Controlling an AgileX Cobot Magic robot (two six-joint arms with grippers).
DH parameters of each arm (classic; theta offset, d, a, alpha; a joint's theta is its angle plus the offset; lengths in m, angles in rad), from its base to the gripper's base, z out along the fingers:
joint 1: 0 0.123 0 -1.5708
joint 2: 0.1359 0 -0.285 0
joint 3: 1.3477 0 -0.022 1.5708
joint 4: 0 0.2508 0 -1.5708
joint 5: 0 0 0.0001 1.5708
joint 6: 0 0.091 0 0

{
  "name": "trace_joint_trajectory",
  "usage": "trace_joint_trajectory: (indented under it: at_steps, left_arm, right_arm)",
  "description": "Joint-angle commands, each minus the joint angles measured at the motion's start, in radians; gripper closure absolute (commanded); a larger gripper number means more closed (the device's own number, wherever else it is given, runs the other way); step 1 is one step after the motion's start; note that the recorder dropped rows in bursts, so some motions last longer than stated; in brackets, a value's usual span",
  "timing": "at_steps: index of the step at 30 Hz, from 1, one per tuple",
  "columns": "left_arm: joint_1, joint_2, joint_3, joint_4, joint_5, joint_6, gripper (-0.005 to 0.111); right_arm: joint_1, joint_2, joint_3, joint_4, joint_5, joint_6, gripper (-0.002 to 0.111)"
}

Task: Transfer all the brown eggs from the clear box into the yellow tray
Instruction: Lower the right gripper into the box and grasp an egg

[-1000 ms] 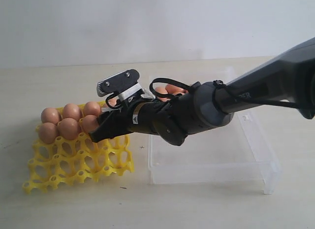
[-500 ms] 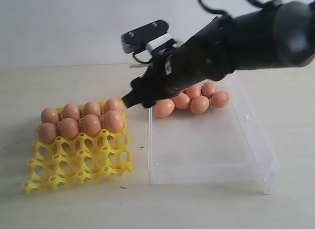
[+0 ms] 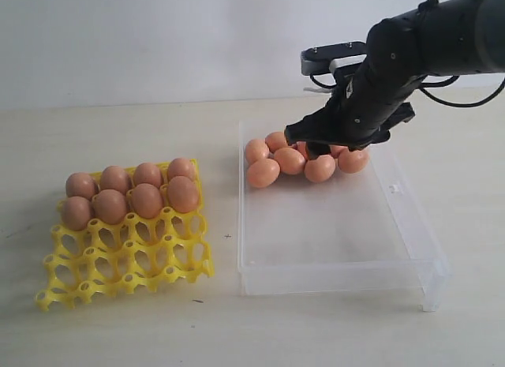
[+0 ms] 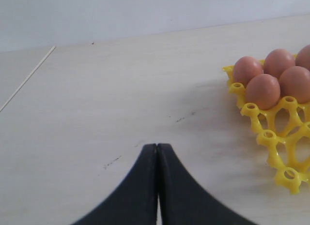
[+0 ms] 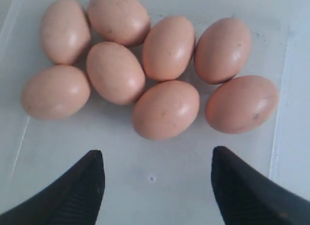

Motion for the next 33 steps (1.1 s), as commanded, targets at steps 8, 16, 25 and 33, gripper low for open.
trace_joint_trajectory:
  at_steps: [8, 16, 25, 33]
  left_arm:
    - [-0.006, -0.006, -0.004, 0.001, -0.008, -0.005, 0.107]
    - [-0.006, -0.006, -0.004, 0.001, -0.008, -0.005, 0.107]
    - [-0.006, -0.006, -0.004, 0.001, -0.008, -0.005, 0.107]
    - [-0.006, -0.006, -0.004, 0.001, -0.008, -0.005, 0.107]
  right_arm:
    - [-0.035, 0.171, -0.138, 0.036, -0.005, 0.141, 0.047]
    - [-0.040, 0.223, -0.138, 0.033, -0.083, 0.145, 0.047]
    - [-0.050, 0.242, -0.138, 0.028, -0.166, 0.148, 0.047]
    - [-0.050, 0.242, -0.138, 0.031, -0.166, 0.138, 0.047]
